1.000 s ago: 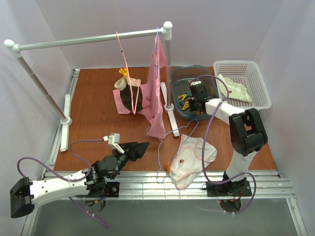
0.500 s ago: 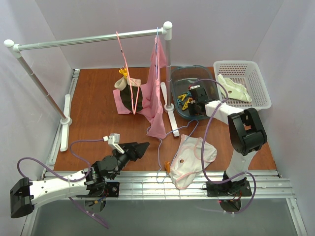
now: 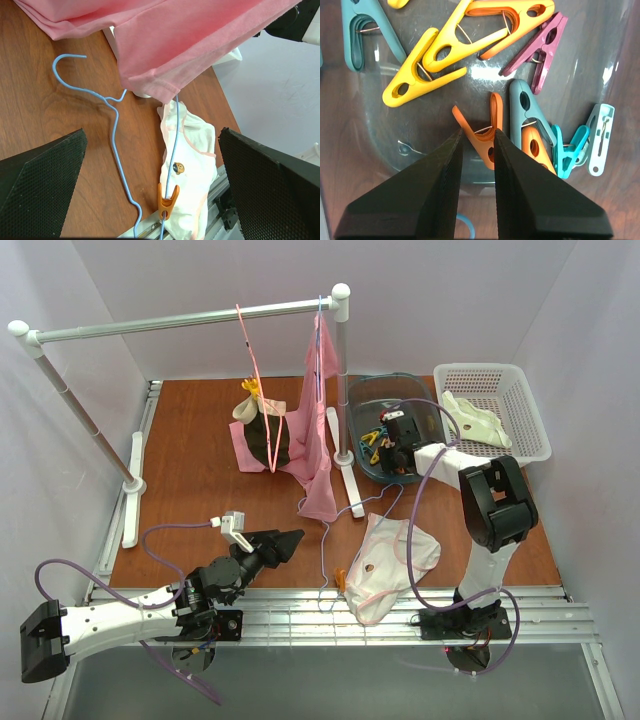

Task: Clip the underwear to the hanger
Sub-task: Pick up the clamp from the bin.

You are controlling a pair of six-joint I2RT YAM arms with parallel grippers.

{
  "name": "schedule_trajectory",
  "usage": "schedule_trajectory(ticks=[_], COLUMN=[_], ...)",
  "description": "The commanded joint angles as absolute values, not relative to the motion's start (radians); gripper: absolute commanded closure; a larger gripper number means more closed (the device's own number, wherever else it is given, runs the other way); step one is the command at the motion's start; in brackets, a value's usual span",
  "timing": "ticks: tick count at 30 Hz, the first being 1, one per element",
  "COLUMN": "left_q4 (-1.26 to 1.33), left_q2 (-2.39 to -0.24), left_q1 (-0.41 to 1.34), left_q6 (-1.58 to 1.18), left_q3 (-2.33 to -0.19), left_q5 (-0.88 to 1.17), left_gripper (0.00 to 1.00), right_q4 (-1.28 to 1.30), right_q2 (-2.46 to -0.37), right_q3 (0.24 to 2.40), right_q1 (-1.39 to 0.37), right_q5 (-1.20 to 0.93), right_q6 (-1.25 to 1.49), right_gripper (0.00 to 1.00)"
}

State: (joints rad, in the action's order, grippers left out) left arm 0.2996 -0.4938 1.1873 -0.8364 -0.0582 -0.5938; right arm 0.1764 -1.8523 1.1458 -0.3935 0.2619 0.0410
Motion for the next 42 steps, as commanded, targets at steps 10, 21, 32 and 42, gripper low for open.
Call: schedule_trajectory(ticks=[10, 21, 32, 42], left_q4=[0.291, 0.291, 0.279, 0.258], left_q2=[-0.508, -0.508, -0.488, -0.465], left_q1=[1.183, 1.184, 1.184, 1.184], left_q6=[-0.842, -0.844, -0.847, -0.838], left_q3=[0.046, 0.044, 0.049, 0.046], left_q5=[-0.598, -0.6, -0.598, -0.603], left_gripper=[0.03, 0.02, 0.03, 0.03], right_q4=[0.152, 0.161, 0.15, 0.181], right_q2=[-1.921, -1.881, -1.934, -1.97], right_q3=[1.184, 1.172, 1.187, 1.215], right_q1=[-0.385, -0.383, -0.377, -0.365], right_q5=[0.245, 0.305, 0.232, 0.236], right_q6=[0.018, 0.015, 0.012, 0.015], right_gripper=[0.8, 0.69, 0.72, 0.82])
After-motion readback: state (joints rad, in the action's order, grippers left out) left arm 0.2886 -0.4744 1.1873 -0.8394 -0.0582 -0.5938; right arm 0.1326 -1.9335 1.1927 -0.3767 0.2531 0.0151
